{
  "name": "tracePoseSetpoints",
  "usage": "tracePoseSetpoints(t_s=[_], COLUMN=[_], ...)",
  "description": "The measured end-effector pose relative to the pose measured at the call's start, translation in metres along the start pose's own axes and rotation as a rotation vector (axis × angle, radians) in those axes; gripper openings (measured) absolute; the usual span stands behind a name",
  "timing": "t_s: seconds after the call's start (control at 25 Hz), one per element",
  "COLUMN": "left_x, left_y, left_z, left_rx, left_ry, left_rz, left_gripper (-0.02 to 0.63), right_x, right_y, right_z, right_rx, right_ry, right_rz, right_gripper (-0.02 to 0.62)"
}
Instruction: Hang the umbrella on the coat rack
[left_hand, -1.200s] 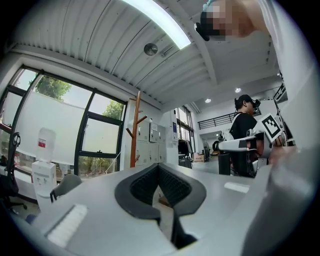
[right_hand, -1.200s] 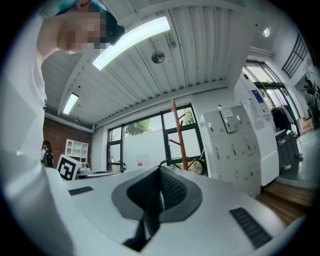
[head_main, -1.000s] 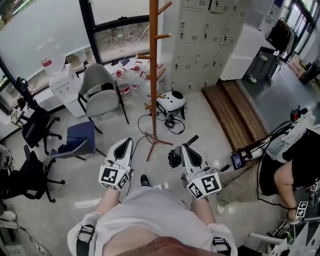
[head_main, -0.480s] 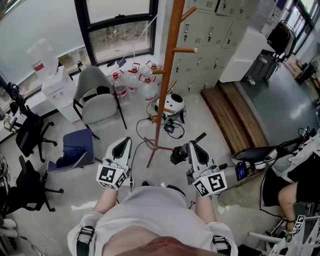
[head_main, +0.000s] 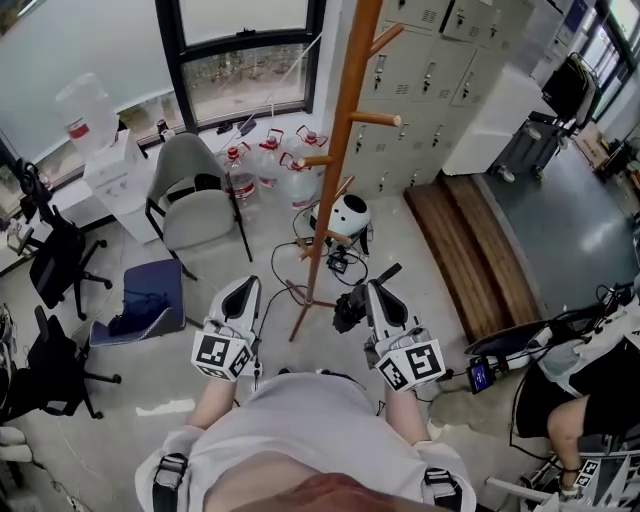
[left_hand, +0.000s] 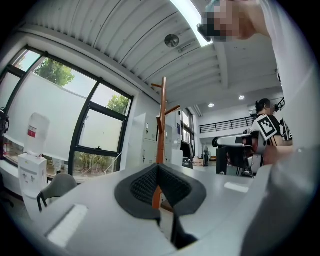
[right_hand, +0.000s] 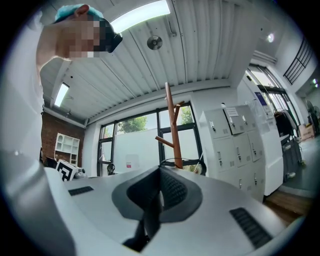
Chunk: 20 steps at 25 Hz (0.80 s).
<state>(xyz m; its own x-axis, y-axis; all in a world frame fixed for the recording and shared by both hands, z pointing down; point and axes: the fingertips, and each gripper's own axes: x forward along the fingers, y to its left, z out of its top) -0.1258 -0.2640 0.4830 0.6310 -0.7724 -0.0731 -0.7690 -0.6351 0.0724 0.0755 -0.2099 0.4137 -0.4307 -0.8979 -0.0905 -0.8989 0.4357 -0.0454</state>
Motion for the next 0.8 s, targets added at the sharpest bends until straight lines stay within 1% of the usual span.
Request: tracePoseSetpoints(t_s=[0.2,0.36,0.6,0.68,0.8], left_x=[0.012,0.015,0.021,0.021,0.021], left_y=[-0.001,0.001,-0.001,0.0,-0.001], left_z=[0.003,0.004,0.006,0.005,0.004], left_rx=[0.003,-0.009,0.005,0.004,0.0], left_ry=[0.006,0.004,0.007,0.007,0.01], left_rz=[0.024,0.048,0.055,0.059,0.057], left_gripper=[0.009,0.011,0.011,0.011,0.011], right_x=[0.016,0.024,0.035,0.038,0.043], right_y=[-0.008,-0.015,-0.022,-0.024,-0.026], right_z=[0.005,0.004,0.008,0.013,0.031], right_rx=[0.019,0.029,0.024,0.014,-0.018], right_ry=[-0.007,-0.013,-0.009,-0.022,-0.047], right_rz=[0.059,0.078,0.096,0.1,0.108], right_gripper=[0.008,0.008,0.008,0.008,0.008])
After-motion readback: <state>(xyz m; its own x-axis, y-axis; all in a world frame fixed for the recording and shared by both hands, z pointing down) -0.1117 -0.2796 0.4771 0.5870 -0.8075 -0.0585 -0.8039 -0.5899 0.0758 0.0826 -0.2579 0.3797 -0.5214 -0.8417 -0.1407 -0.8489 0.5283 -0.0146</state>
